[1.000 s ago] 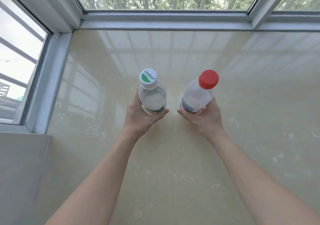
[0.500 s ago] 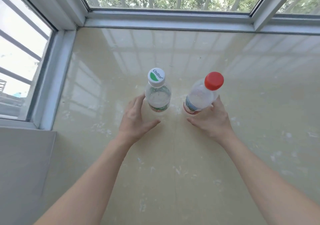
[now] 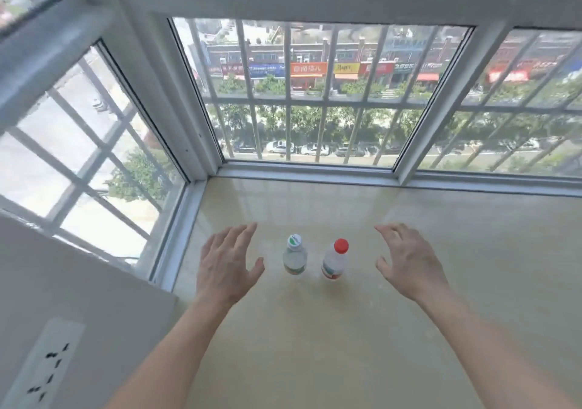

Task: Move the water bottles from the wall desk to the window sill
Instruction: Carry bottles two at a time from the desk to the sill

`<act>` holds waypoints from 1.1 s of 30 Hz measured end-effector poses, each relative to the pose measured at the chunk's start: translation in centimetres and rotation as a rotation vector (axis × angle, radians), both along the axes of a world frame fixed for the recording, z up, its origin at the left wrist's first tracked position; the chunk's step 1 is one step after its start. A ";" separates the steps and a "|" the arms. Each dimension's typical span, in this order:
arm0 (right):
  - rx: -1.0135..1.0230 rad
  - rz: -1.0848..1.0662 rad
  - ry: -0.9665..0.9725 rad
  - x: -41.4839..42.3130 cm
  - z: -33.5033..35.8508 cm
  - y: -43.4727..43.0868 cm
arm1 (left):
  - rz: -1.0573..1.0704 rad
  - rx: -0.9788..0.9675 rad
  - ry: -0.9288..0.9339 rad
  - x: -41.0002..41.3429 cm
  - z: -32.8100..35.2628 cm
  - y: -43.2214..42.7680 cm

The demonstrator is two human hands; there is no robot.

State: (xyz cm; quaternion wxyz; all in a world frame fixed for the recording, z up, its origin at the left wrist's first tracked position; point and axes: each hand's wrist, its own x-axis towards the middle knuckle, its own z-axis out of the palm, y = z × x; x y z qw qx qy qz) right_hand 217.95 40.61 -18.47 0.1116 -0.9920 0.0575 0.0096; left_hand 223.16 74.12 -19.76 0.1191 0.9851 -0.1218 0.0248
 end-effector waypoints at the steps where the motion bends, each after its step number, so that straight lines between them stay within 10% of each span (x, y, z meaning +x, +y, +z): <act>1: -0.024 0.017 -0.023 -0.1 1.2 0.3 | -0.009 0.001 -0.016 -0.4 1.5 -0.5; 22: -0.135 -0.004 -0.356 -6.7 20.0 5.9 | -0.194 -0.015 -0.331 -7.5 20.4 -5.8; 33: -0.247 -0.459 -0.385 -21.0 21.2 0.4 | -0.665 -0.138 -0.321 -11.8 21.1 -16.6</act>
